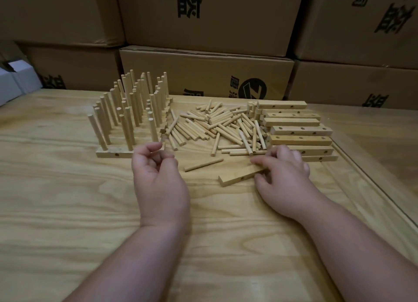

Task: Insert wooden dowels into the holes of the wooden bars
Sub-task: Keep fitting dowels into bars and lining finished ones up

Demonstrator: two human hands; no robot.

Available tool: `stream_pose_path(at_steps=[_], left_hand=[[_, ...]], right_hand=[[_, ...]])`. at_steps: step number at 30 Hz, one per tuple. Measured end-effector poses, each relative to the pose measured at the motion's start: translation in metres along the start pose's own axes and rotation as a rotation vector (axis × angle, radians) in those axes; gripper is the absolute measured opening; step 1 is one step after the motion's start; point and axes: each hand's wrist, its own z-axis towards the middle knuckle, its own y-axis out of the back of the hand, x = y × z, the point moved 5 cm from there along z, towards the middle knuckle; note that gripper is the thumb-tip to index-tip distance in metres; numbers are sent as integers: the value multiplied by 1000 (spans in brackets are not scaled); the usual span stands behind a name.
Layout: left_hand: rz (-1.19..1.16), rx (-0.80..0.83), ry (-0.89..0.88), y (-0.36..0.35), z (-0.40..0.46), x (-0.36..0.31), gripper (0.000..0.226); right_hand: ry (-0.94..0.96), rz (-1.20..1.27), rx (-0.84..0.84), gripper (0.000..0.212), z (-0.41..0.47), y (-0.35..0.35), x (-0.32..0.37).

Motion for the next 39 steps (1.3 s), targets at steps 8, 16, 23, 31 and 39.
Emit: stream_pose_path(at_steps=[8, 16, 23, 31, 39], left_hand=[[127, 182, 48, -8, -5, 10, 33], [303, 270, -24, -12, -5, 15, 32], [382, 395, -8, -19, -9, 23, 13], [204, 540, 117, -26, -15, 22, 50], [456, 398, -173, -18, -14, 8, 40]], right_hand=[[72, 543, -8, 18, -5, 4, 17], [102, 816, 81, 11, -10, -1, 32], [138, 779, 196, 10, -12, -11, 37], [176, 947, 173, 24, -18, -4, 45], [-8, 1018, 150, 41, -8, -15, 31]])
